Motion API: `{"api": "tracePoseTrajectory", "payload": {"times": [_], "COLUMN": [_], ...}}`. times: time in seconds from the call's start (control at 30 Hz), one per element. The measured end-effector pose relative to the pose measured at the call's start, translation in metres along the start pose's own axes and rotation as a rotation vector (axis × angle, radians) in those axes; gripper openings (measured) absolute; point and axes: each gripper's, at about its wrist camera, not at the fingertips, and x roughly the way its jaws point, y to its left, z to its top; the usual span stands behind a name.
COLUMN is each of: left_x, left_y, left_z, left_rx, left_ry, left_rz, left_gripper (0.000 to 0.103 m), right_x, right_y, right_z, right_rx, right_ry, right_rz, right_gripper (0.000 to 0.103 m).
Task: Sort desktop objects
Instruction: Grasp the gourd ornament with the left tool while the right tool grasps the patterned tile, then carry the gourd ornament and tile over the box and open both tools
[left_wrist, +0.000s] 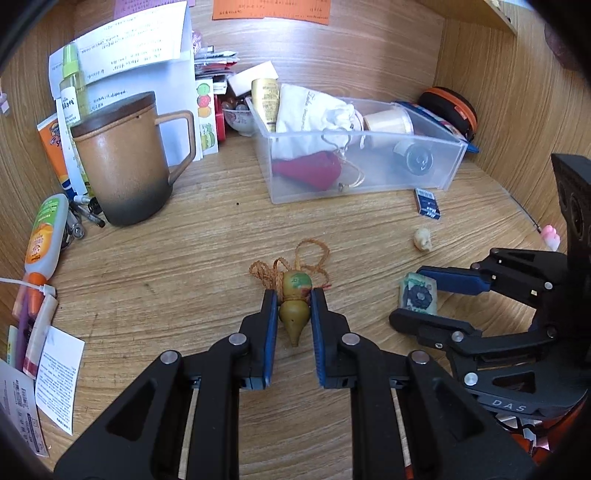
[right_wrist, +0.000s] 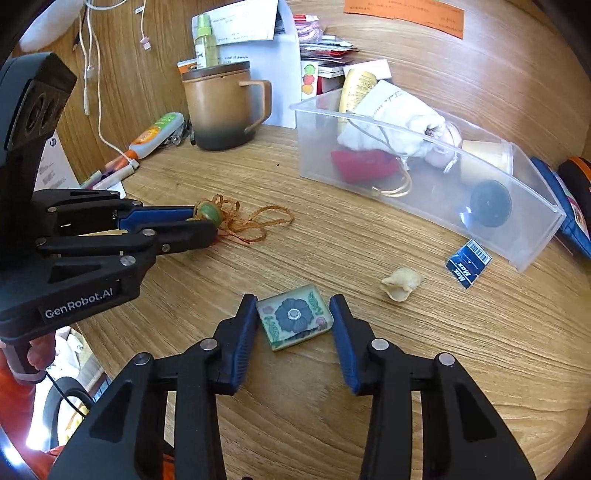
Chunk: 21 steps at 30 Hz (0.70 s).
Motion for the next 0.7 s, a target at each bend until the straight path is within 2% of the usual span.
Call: {"api": "tracePoseTrajectory", "payload": {"times": [0.4,0.7], "left_x": [-0.016,-0.030], "left_y": [-0.009,-0.026], "left_z": [0.021,0.051], "left_rx": [0.000,0.031], "left_ry": [-0.065,-0.134], "left_rz": [0.007,0.030], "left_gripper": [0.017,0.017], "right_x": [-0.036,-0.062], "right_y": [-0.027,-0.059], "right_z": [0.012,0.028], "right_rx": [0.038,0.058], "right_ry": [-0.080,-0.151], "right_rz": [-0.040,-0.089], "right_gripper": [0.037,0.037]}}
